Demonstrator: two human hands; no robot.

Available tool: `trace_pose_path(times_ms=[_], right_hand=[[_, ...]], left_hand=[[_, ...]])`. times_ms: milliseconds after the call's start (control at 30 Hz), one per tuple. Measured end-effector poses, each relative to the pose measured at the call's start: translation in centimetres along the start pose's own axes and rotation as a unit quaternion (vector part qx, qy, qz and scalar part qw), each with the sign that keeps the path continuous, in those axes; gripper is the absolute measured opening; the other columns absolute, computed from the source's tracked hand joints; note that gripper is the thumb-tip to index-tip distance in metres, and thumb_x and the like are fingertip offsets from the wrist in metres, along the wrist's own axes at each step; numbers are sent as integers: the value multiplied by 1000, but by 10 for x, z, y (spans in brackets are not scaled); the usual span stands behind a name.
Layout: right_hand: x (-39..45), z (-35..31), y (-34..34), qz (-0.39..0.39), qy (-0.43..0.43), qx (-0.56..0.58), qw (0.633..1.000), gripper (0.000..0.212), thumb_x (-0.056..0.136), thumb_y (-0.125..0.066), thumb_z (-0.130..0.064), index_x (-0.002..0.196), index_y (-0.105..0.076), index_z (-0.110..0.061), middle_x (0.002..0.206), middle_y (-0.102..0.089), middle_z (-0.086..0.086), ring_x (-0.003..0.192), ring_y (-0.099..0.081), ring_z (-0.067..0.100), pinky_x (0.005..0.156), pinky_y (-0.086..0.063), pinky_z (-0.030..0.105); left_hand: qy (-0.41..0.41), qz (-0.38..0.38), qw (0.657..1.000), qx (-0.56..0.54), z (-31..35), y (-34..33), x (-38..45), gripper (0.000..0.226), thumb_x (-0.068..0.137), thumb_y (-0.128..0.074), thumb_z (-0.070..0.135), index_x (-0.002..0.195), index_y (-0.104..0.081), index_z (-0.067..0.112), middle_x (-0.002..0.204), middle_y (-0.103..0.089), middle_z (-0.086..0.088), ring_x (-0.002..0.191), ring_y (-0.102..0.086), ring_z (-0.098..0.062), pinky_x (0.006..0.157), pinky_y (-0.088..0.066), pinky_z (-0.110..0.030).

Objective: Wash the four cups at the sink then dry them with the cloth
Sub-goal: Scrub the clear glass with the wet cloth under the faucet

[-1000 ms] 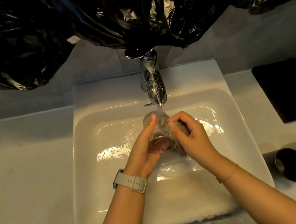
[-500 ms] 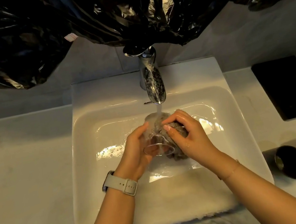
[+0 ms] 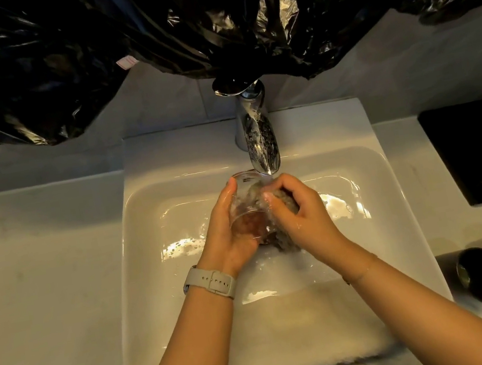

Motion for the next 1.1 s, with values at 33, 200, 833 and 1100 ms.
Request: trace_pose_path(times_ms=[33,200,833,1100], right_hand=[[8,-1,1,7,-9,7,1000,7,93,-58,-17,87,-56,-15,78,-59,-14,70,-54,-1,65,-43,14],[9,12,7,65,-65,39,995,12,97,-55,-12,85,-54,-15,77,-58,-8,66,-52,-2,62,-43,15],[-25,15,8,38,-203,81,975,47,82,-75,-14,120,-48,-18,108,-59,2,89,-65,3,77,-55,21],[-4,29,8,16,-231,-61,971,17,82,-74,-20,88,-72,-4,81,-72,13,76,-67,28,72,-53,36]], left_hand=[[2,0,1000,-6,-1,-2,-1,39,88,-65,48,100,-75,12,95,-67,-10,89,-62,-27,90,-50,-42],[2,0,999,-47,0,-8,-2,44,95,-57,39,120,-66,4,106,-68,-15,85,-65,-27,75,-49,-35],[13,56,977,-204,-6,-3,-12,60,76,-77,28,126,-56,4,113,-69,-20,93,-70,-31,84,-57,-39],[-67,-12,997,32,8,5,-24,22,93,-60,23,98,-70,4,98,-72,-20,90,-71,-31,82,-61,-38]])
Point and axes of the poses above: each hand's wrist, its own x-axis towards the middle knuckle, its own y-axis out of the back of the hand, z = x × y, the point moved 2 cm from there along x, towards the middle knuckle
